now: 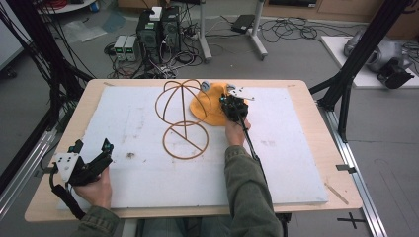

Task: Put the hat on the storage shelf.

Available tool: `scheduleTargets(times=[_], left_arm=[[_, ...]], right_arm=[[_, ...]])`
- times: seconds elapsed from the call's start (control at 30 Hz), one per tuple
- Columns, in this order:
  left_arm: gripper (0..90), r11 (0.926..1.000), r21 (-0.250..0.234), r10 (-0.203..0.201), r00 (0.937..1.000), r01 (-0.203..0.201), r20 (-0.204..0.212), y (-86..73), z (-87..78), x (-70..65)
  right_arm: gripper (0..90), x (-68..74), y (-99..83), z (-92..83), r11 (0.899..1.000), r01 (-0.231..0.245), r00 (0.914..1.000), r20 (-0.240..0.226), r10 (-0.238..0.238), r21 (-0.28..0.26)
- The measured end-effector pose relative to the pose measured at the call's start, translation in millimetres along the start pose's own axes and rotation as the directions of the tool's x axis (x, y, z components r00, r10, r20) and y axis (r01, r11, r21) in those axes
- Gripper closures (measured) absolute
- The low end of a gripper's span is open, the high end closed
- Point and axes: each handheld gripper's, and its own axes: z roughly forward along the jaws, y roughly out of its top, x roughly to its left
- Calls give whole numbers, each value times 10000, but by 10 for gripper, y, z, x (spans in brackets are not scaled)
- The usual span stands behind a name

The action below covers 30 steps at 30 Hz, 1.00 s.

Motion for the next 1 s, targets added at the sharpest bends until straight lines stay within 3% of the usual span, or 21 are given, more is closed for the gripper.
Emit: scheduleTargets(times=[0.03,0.27,0.47,0.7,0.83,1.0], left_arm=[[146,10000,-2,-3,10000,3,14,0,-1,-1],[146,10000,-31,14,10000,-14,41,2,0,-2],[146,10000,13,30,10000,-30,46,0,0,1],[146,10000,9,63,9999,-63,84,3,-8,-18],[146,10000,17,89,9999,-89,114,6,-11,-32],[146,9999,37,115,9997,-116,220,7,-3,-63]], right_arm=[[889,27,5,-2,9998,208,9997,82,-208,-24],[891,32,13,-19,9998,207,9997,133,-206,-28],[890,34,31,-130,9978,451,9986,313,-437,-478],[890,-116,225,-383,9915,-79,9997,234,110,-1296],[890,-204,381,-555,9891,-1,9990,436,66,-1475],[890,-364,614,-858,9772,-163,9986,449,263,-2115]])
